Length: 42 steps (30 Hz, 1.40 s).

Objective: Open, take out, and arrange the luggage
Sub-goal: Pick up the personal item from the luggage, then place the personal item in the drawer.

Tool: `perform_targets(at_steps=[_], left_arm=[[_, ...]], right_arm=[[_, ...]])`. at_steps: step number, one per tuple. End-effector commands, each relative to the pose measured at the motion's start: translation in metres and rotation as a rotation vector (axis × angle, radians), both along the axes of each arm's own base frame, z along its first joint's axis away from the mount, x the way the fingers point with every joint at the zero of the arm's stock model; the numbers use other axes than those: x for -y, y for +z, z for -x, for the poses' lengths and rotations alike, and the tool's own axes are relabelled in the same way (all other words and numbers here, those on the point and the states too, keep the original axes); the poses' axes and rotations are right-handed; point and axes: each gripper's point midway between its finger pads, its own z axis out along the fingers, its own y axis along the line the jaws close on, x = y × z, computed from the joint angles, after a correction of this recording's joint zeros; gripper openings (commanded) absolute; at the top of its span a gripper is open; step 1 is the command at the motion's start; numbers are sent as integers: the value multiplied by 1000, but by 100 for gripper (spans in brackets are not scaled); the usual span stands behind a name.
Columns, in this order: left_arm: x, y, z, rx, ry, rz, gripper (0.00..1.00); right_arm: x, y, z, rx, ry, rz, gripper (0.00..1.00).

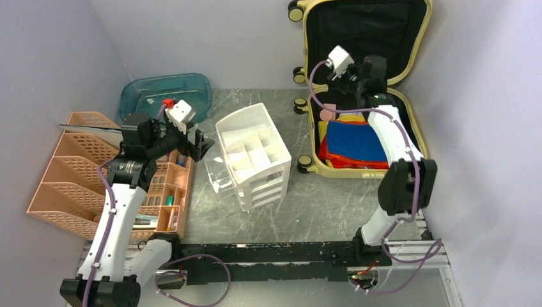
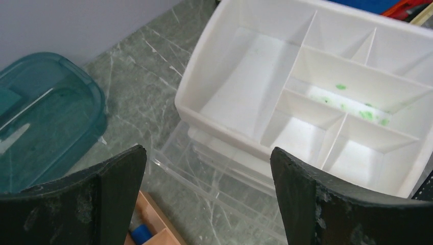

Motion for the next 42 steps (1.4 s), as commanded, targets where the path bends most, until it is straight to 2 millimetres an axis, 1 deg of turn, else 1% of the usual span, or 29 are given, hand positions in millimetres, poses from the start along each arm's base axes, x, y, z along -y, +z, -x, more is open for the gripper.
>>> perform_targets(at_steps=[1, 4, 6, 8, 10, 12, 13, 15, 17, 19, 21, 24, 25, 27, 29, 31, 34, 36, 38, 41, 42], left_arm=[[9, 40, -5, 55, -30, 64, 96], [16, 53, -4, 66, -75, 85, 96], [22, 61, 1, 80, -117, 102, 96], [29, 68, 7, 89, -166, 123, 96], [35, 74, 14, 89, -219, 139, 96], [40, 79, 23, 95, -268, 148, 96], [42, 80, 26, 97, -285, 152, 96], [43, 84, 31, 106, -298, 155, 96], [43, 85, 33, 109, -296, 159, 96], [39, 87, 33, 118, -266, 146, 96], [29, 89, 30, 133, -188, 130, 96], [10, 86, 19, 136, -33, 116, 97], [0, 85, 13, 136, 41, 116, 99], [-21, 84, 1, 145, 194, 117, 97], [-44, 77, -11, 146, 337, 99, 96], [-61, 71, -19, 154, 449, 98, 96], [-79, 65, -25, 159, 548, 87, 96], [-86, 66, -27, 161, 590, 88, 96], [-94, 69, -27, 167, 638, 97, 96], [-108, 74, -26, 187, 707, 99, 96], [-110, 75, -26, 183, 727, 124, 96]], right_arm=[[-55, 97, 56, 22, 184, -406, 32], [-88, 139, 101, -16, 351, -601, 32], [-109, 163, 132, -52, 474, -725, 32], [-128, 183, 162, -112, 597, -849, 32], [-148, 194, 188, -192, 709, -945, 32], [-172, 196, 211, -293, 814, -1002, 32], [-190, 195, 224, -353, 875, -1012, 32], [-219, 189, 243, -451, 950, -1017, 33], [-248, 180, 258, -528, 993, -1006, 33], [-273, 172, 270, -567, 1024, -977, 34], [-292, 167, 278, -599, 1041, -955, 34], [-315, 159, 284, -657, 1048, -937, 33], [-322, 156, 285, -674, 1046, -932, 33], [-340, 149, 290, -697, 1040, -912, 32], [-357, 136, 295, -721, 1014, -878, 33], [-374, 122, 301, -735, 1004, -842, 34], [-396, 101, 308, -753, 993, -786, 36], [-407, 89, 309, -736, 962, -738, 38], [-414, 79, 308, -727, 933, -703, 38], [-422, 66, 309, -752, 913, -696, 38], [-425, 61, 309, -761, 906, -693, 38]])
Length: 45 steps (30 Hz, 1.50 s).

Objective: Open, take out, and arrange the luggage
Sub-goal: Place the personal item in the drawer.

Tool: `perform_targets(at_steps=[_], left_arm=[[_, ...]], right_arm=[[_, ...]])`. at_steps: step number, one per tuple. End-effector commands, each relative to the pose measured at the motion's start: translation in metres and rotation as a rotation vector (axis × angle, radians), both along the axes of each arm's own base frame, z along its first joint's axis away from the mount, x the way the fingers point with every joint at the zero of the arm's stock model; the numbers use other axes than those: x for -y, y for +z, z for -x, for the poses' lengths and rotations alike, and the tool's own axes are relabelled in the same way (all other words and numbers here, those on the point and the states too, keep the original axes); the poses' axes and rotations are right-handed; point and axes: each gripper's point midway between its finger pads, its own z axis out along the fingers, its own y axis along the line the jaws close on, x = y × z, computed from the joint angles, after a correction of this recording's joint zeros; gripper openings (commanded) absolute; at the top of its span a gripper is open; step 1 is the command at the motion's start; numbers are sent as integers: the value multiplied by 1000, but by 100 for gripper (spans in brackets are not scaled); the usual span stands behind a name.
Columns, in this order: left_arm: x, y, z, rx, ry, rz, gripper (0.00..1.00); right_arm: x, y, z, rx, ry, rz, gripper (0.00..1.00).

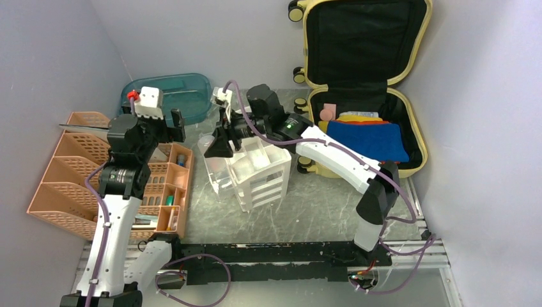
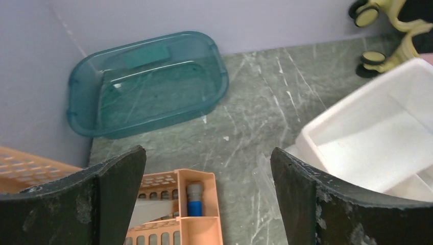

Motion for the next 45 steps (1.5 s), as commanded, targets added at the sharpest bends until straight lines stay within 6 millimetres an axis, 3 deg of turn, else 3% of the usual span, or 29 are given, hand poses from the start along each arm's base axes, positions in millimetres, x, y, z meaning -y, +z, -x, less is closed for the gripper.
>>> perform_targets(at_steps=[1, 10, 23, 28, 37, 45], left_arm=[[-27, 28, 0, 97, 163, 56, 96], [-33, 22, 0, 86, 190, 50, 96], [-24, 17, 0, 66, 138, 44, 96], [-21, 18, 0, 63, 118, 39, 96], [-12, 7, 1, 33, 39, -29, 96], [3, -15, 7, -7, -84, -89, 96]], right_arm=[[-6, -1, -14, 62, -67, 19, 38], [-16, -43, -19, 53, -120, 109, 38], [-18, -59, -16, 117, -177, 160, 48], [-19, -62, -13, 148, -183, 179, 60], [-12, -38, -16, 239, -206, 171, 86], [2, -1, -38, 383, -314, 166, 88]])
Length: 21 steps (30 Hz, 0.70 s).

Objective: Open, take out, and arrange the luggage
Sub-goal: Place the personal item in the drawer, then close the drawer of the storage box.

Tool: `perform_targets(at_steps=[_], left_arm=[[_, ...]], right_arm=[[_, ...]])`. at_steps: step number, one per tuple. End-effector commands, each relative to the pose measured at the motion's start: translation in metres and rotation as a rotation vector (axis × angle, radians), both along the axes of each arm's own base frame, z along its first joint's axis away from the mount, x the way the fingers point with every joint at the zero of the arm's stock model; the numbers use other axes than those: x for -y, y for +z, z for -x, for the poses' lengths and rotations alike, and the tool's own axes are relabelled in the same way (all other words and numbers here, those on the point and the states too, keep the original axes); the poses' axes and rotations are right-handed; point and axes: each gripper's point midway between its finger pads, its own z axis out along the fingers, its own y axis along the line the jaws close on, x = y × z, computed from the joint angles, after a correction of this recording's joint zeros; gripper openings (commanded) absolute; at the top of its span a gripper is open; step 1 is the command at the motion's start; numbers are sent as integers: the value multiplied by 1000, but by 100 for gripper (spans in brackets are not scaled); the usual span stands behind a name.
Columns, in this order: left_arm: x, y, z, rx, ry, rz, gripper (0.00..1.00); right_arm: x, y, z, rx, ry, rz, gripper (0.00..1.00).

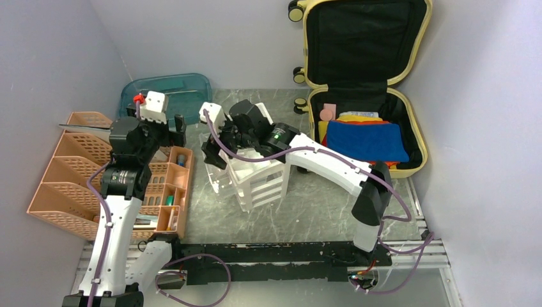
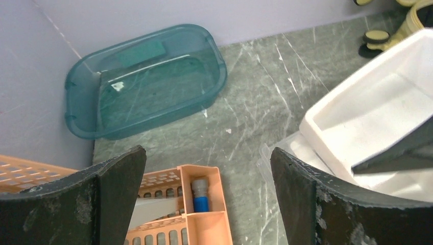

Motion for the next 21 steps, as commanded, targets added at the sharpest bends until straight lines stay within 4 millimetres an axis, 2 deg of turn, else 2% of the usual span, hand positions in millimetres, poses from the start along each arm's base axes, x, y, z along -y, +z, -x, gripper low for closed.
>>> perform_targets(at_steps=[1, 5, 9, 12, 16, 21], left_arm=[[13, -9, 8, -14, -101, -44, 96], [16, -12, 12, -17, -127, -56, 96], [16, -13, 15, -19, -133, -69, 96], [18, -15, 18, -24, -151, -74, 96], [35, -23, 22, -40, -253, -64, 97], [47, -39, 15, -68, -328, -51, 96]], right_arm=[[14, 72, -13, 185, -64, -85, 88], [17, 75, -18, 220, -75, -70, 86], [19, 71, -12, 270, -30, -26, 78], [22, 57, -7, 337, -7, 40, 70], [23, 37, 4, 394, 38, 106, 62], [22, 27, 11, 439, 44, 150, 32]])
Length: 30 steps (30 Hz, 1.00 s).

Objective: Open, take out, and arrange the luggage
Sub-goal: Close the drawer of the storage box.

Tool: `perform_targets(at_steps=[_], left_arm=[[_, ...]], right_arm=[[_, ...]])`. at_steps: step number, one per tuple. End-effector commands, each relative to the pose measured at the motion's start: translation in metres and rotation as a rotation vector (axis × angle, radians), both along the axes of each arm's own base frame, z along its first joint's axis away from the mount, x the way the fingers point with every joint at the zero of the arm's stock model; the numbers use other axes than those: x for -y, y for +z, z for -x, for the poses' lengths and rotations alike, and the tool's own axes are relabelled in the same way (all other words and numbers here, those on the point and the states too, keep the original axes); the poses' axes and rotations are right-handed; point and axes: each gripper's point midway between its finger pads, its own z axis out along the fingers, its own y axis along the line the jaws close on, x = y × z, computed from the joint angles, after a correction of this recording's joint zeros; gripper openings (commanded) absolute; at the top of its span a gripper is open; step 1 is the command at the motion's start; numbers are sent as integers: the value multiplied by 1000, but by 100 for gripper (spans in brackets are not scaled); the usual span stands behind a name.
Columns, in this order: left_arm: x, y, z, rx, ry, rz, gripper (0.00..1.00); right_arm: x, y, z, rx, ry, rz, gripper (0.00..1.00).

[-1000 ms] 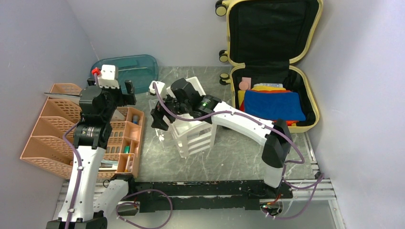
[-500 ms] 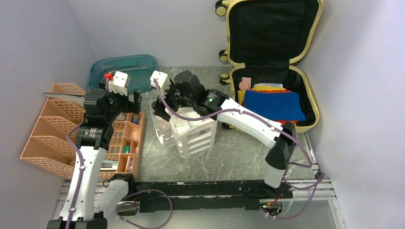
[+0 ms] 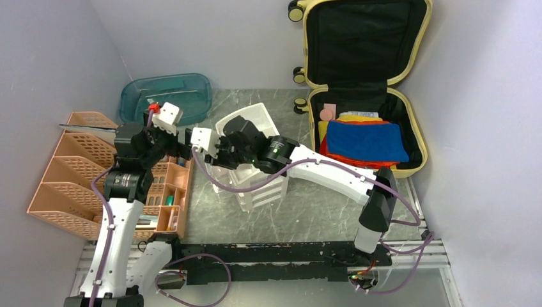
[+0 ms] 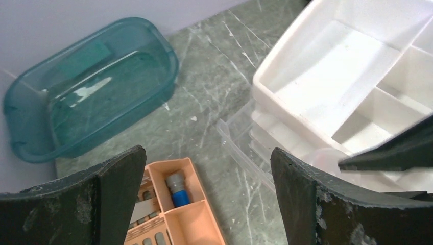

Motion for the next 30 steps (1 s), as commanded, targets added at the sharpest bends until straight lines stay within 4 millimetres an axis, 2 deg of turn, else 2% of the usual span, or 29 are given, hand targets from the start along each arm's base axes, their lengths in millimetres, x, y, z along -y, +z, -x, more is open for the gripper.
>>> perform_targets(at_steps=[1, 4, 9, 13, 18, 21, 25, 27, 30], left_arm=[[13, -11, -5, -19, -90, 2, 97], [16, -17, -8, -36, -108, 1, 96], [20, -24, -7, -55, -129, 16, 96], [16, -29, -7, -56, -101, 19, 96], [-2, -27, -15, -44, 21, 19, 96], [3, -25, -12, -47, -10, 13, 96], [14, -31, -7, -68, -91, 13, 96], [13, -33, -7, -75, -81, 13, 96], [0, -29, -13, -61, 6, 15, 96]], right_arm=[[9, 23, 1, 106, -13, -3, 28], [7, 21, -3, 128, -30, 8, 17], [2, 8, -18, 179, -96, 43, 10], [-3, 2, -31, 211, -144, 58, 9], [-15, -5, -40, 218, -148, 70, 9], [-21, -6, -39, 206, -141, 68, 9], [-25, -6, -29, 160, -94, 66, 9], [-25, -5, -27, 152, -87, 60, 9], [-26, -14, -34, 159, -114, 88, 9]])
